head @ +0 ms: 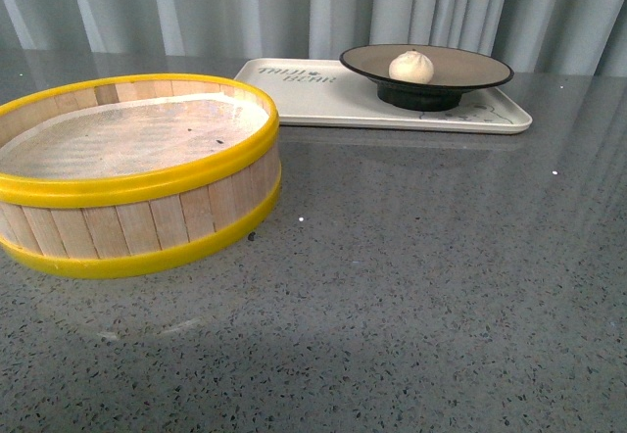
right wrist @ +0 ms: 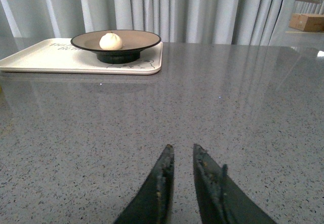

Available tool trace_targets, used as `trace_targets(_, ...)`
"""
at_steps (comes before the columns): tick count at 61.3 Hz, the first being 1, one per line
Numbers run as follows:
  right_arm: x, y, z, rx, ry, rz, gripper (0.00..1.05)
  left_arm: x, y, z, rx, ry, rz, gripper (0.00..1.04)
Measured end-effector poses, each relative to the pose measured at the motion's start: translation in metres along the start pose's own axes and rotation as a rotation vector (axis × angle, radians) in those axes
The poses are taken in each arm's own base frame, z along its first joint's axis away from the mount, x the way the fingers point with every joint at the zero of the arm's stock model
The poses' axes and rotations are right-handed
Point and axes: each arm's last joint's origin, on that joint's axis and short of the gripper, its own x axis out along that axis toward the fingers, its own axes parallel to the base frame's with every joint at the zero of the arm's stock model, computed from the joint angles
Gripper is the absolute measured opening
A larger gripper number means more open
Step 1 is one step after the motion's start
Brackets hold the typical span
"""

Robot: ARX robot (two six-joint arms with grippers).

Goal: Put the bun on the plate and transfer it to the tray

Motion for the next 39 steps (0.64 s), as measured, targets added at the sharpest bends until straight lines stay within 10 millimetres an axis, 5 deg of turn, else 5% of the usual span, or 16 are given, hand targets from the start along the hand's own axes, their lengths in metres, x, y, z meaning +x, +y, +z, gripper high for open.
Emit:
trace_targets(20, 0.0000, 0.0000, 0.0000, 0.000, 0.000, 0.000, 0.96, 0.0000, 0.0000, 0.0000, 0.000, 0.000, 0.000, 0.98)
trace_targets(39, 0.0000, 0.0000, 0.0000, 0.003, 0.000, 0.000, 0.96, 0.0000, 0.0000, 0.0000, 0.000, 0.000, 0.000, 0.98)
